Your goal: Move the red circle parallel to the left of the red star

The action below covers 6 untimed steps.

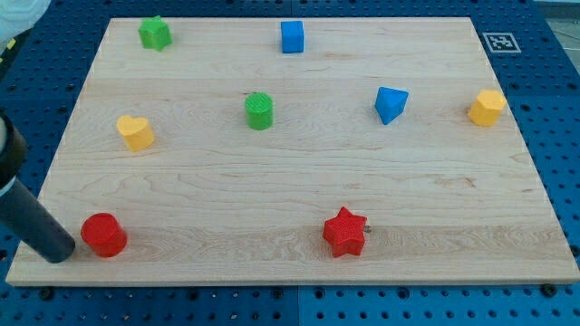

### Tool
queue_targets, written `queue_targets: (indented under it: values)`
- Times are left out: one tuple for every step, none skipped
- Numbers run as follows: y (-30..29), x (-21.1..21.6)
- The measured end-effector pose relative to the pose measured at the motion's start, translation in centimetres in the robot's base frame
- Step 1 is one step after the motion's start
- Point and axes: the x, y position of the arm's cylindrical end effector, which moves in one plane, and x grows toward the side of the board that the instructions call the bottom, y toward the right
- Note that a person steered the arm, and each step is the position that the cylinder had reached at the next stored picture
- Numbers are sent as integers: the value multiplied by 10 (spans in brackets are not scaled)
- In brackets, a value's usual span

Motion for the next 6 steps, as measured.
queue_targets:
  values:
    - [6,0]
    - [15,0]
    - [21,0]
    - [26,7]
    - [37,17]
    - [44,17]
